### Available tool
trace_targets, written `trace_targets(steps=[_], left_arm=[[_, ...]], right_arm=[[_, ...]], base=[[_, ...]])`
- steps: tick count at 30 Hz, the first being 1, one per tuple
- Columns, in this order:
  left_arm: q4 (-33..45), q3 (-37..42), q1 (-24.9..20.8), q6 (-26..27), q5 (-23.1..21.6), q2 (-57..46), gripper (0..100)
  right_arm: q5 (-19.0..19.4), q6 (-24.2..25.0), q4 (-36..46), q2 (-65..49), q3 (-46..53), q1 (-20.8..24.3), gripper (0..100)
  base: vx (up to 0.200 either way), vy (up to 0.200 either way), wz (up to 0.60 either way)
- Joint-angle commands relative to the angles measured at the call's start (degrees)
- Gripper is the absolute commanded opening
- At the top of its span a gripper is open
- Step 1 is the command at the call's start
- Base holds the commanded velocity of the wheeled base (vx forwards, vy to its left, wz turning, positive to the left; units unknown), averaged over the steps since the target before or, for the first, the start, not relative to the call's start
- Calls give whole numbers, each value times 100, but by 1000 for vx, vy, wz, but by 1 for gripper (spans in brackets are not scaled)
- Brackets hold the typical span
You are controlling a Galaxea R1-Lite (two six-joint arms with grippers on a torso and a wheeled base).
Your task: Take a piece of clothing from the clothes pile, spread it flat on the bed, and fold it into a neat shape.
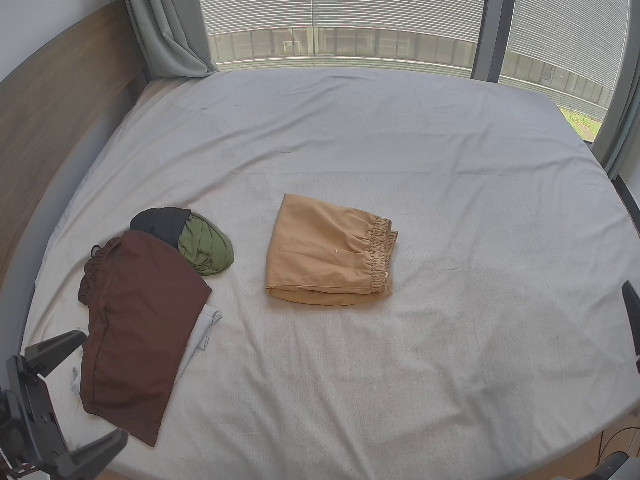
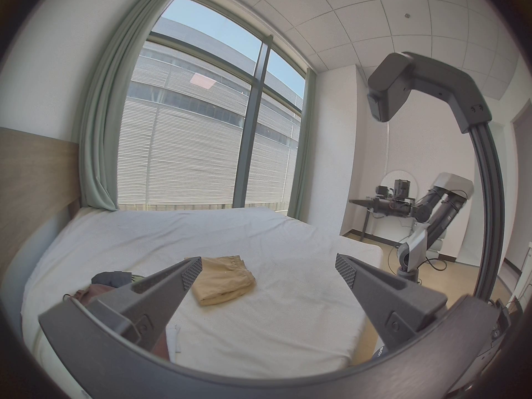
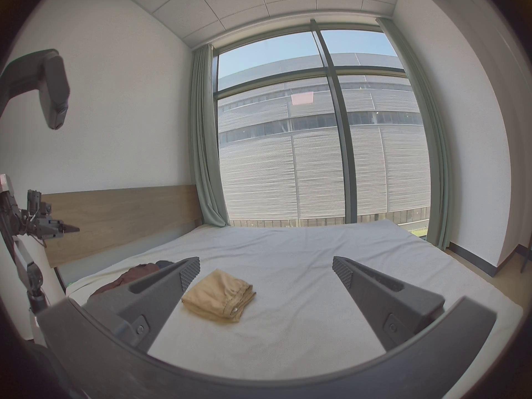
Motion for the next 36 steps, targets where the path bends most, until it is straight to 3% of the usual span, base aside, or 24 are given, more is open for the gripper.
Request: trace_targets(steps=[1, 13, 17, 19, 24, 25, 26, 27, 30, 34, 36], left_arm=[[569, 53, 217, -55, 126, -1204, 100], [1808, 114, 691, -55, 117, -2461, 100], [2283, 114, 876, -46, 91, -2892, 100], [2511, 123, 972, -90, 82, -3121, 100], [3109, 123, 1254, -99, 91, -3525, 100], [3232, 123, 1333, -90, 179, -3542, 100], [3241, 123, 1342, -99, 205, -3542, 100], [3258, 123, 1429, -126, 469, -3542, 100], [3434, 123, 1728, -126, 838, -3542, 100], [3795, 123, 1816, -117, 1102, -3542, 100], [4137, 123, 2045, -82, 1269, -3595, 100]], right_arm=[[323, 0, 1231, -1680, 26, -444, 100], [375, 9, 3683, -4035, 105, -400, 100], [437, 220, 4263, -4035, 105, -418, 100], [287, 255, 4483, -4035, 105, -418, 100], [-679, -27, 5344, -4035, 96, -426, 100], [-1031, -114, 5344, -4035, 87, -426, 100], [-1075, -123, 5335, -4035, 87, -426, 100], [-1330, -158, 5335, -4035, 87, -426, 100], [-1629, -167, 5415, -4035, 61, -426, 100], [-1558, -176, 5415, -4035, 61, -435, 100], [-1119, -290, 5344, -4035, 78, -435, 100]], base=[[0, 0, 0], [0, 0, 0], [0, 0, 0], [0, 0, 0], [0, 0, 0], [0, 0, 0], [0, 0, 0], [0, 0, 0], [0, 0, 0], [0, 0, 0], [0, 0, 0]])
